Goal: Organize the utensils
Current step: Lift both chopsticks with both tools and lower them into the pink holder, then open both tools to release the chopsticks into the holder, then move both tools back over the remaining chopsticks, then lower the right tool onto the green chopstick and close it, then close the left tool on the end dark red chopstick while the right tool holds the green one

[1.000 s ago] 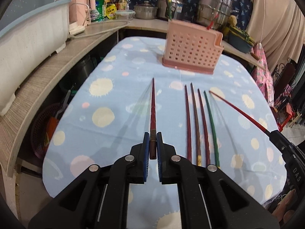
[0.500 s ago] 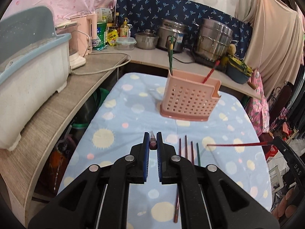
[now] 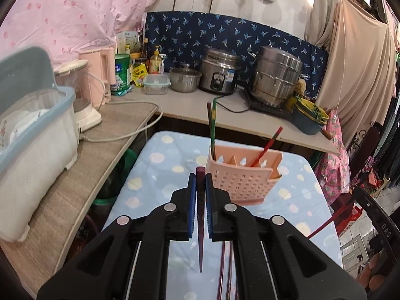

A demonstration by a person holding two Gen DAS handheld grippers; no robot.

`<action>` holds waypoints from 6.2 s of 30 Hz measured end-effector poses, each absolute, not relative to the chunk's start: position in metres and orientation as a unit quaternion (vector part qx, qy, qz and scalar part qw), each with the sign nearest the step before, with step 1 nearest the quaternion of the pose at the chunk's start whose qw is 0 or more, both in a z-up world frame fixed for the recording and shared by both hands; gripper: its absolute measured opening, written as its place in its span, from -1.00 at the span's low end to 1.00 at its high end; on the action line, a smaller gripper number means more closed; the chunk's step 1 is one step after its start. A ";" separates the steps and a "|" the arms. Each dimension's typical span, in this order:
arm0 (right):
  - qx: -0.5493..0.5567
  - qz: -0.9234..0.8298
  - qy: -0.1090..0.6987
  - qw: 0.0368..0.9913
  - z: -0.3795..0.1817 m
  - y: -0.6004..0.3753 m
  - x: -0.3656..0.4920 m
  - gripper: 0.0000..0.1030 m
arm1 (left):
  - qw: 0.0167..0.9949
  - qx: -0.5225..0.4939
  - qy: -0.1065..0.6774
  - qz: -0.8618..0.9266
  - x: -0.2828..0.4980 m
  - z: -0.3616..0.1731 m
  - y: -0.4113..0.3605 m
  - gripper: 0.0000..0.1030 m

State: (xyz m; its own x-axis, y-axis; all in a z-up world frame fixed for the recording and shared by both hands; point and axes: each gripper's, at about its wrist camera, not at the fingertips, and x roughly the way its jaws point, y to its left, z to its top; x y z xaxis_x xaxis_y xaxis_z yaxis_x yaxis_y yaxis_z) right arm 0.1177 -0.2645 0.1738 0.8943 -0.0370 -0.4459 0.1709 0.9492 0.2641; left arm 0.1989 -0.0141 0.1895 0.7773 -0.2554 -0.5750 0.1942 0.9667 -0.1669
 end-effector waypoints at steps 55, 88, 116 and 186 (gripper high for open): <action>0.131 -0.054 0.217 0.966 0.184 -0.272 0.230 -0.22 | 0.954 -0.037 0.279 -0.103 0.280 0.192 -0.062 -0.26; 0.101 -0.055 0.383 0.916 -0.004 -0.186 0.041 -0.18 | 0.897 0.006 0.431 -0.094 0.095 0.005 -0.007 -0.26; 0.073 -0.036 0.414 0.907 -0.044 -0.142 0.021 -0.61 | 0.878 0.014 0.465 -0.117 0.059 -0.026 -0.013 -0.13; 0.099 -0.060 0.403 0.908 -0.044 -0.169 0.010 -0.87 | 0.867 0.022 0.483 -0.123 0.060 -0.033 -0.027 -0.84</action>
State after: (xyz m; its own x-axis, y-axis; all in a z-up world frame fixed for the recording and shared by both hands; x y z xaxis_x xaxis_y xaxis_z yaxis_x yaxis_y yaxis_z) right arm 0.0098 -0.1689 -0.0439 0.6681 -0.0300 -0.7435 0.1888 0.9733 0.1304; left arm 0.0601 -0.0266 -0.0333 0.5037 -0.1913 -0.8424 0.2342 0.9689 -0.0800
